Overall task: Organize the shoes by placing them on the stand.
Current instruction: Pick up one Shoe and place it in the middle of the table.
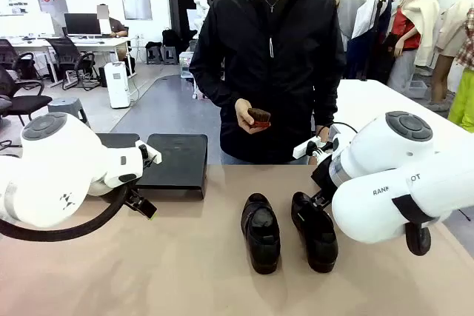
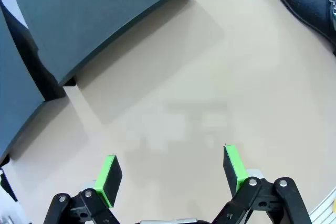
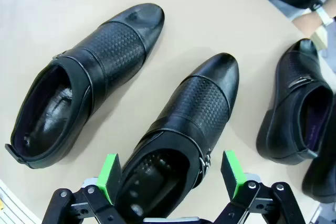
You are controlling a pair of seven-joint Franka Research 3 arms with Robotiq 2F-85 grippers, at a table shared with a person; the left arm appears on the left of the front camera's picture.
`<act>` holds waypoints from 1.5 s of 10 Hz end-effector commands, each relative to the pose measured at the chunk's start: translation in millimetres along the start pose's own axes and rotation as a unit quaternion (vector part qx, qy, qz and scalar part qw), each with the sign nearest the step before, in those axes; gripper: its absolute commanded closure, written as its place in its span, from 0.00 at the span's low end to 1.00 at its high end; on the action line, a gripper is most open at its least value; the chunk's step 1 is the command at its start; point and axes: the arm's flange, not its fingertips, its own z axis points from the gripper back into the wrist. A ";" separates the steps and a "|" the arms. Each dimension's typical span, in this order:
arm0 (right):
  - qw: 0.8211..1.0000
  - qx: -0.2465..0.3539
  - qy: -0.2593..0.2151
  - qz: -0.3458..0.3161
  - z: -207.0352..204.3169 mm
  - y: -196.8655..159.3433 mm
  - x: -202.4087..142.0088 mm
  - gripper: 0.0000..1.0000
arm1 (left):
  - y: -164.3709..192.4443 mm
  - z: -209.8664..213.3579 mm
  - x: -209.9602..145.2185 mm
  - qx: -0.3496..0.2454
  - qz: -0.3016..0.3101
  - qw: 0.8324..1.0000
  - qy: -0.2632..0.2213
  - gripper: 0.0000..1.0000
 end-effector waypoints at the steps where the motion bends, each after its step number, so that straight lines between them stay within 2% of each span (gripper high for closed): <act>1: 1.000 0.000 0.000 0.000 0.0 0.0 0.0 0.00 | 0.0 0.1 0.0 0.000 0.000 1.000 0.000 0.00; 12: 1.000 0.000 0.000 0.001 0.0 0.1 0.0 0.00 | 0.0 0.1 0.0 0.000 0.000 1.000 0.000 0.00; 13: 1.000 0.010 -0.002 0.007 46.1 -5.6 -1.6 0.00 | -0.1 0.0 0.0 0.000 0.000 1.000 0.000 0.00; 14: 0.999 0.029 -0.002 -0.016 102.4 -18.6 -9.4 0.00 | -8.9 48.5 2.3 -0.013 0.074 0.996 -0.041 0.00; 15: 0.996 0.047 0.000 -0.071 151.5 -23.9 -19.3 0.00 | -8.1 95.9 -8.8 -0.022 0.098 0.994 -0.046 0.00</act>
